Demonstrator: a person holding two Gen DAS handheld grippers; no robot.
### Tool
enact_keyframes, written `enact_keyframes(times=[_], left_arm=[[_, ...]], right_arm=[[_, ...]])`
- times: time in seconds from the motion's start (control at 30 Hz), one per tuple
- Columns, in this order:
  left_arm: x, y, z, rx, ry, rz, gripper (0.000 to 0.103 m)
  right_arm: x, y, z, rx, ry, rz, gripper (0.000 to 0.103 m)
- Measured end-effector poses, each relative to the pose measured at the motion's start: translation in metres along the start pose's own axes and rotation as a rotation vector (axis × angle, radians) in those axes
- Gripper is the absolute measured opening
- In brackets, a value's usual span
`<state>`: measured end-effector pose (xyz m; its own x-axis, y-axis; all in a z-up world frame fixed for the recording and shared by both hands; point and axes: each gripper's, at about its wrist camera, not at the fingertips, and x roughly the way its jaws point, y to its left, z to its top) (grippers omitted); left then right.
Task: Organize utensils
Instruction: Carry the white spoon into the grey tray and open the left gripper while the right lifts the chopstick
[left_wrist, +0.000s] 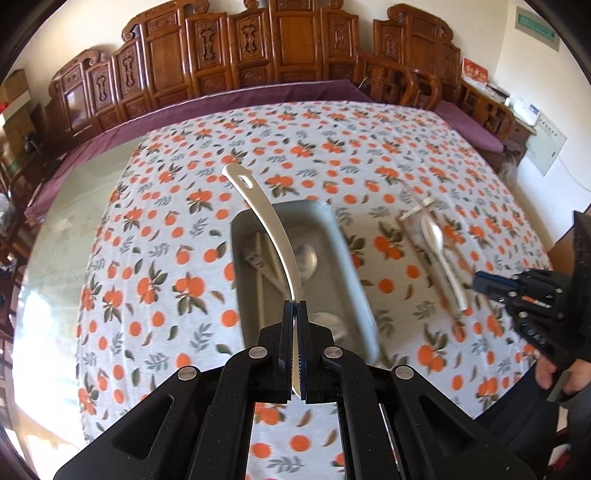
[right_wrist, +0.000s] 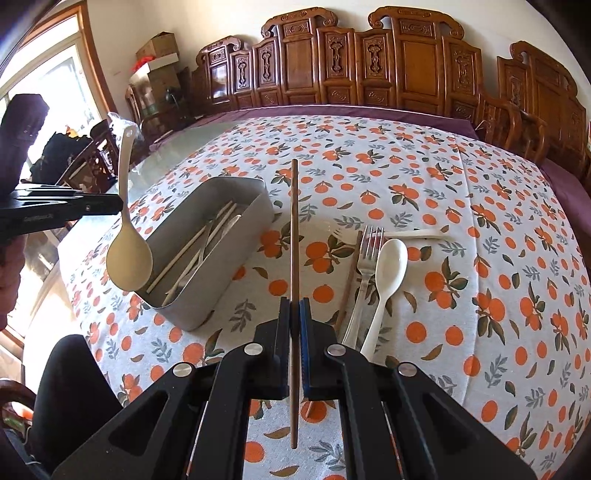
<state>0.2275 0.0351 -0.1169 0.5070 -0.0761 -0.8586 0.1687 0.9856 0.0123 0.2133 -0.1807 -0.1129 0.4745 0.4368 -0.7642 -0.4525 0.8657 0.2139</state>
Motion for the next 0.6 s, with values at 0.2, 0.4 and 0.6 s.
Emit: enact_keyframes(times=[0.2, 0.4, 0.6], left_arm=[[0.020, 0.005, 0.003, 0.031, 0.043, 0.024, 0.001], [0.049, 0.003, 0.008, 0.058, 0.097, 0.035, 0.001], [0.070, 0.002, 0.014, 0.067, 0.128, 0.024, 0.000]], right_arm=[[0.000, -0.002, -0.002, 0.005, 0.005, -0.001, 0.006], [0.000, -0.004, -0.003, 0.003, 0.004, -0.005, 0.006], [0.001, -0.007, -0.004, 0.007, 0.010, -0.009, 0.006]])
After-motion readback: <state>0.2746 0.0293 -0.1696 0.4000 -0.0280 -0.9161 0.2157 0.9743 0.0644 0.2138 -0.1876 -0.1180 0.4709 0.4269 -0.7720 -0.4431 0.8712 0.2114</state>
